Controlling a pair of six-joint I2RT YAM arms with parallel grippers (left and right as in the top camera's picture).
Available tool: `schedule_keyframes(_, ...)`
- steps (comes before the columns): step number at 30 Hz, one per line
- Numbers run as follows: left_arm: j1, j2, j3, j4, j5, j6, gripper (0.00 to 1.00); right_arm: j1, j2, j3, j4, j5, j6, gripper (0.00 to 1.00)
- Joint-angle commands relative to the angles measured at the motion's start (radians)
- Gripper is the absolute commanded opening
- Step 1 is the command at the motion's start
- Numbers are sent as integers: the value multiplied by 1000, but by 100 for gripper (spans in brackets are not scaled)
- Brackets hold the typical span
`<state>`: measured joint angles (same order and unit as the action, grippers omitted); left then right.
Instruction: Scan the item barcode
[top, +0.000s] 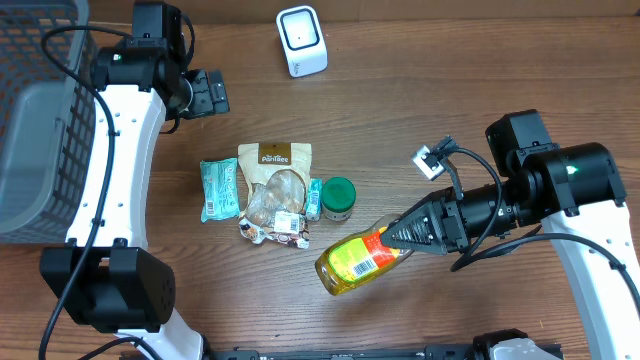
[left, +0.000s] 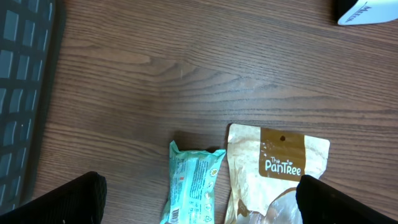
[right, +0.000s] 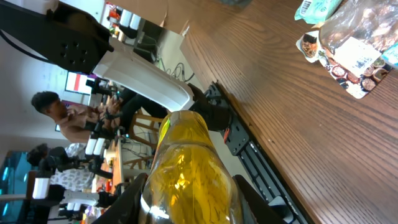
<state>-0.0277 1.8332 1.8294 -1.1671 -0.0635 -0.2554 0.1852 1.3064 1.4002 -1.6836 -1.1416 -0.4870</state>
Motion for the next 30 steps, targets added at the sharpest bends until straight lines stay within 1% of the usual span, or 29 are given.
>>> schedule_keyframes(1,-6,-8,12,0,2,-3,100,6,-5,6,13,-66,19,11)
schedule_keyframes(16,-6,-8,12,0,2,-3,99,6,-5,6,40,-48,19,12)
schedule_keyframes(22,-6,-8,12,0,2,-3,99,6,-5,6,90,1,19,12)
schedule_keyframes(30,-6,-8,12,0,2,-3,100,6,-3,6,161,8,19,12)
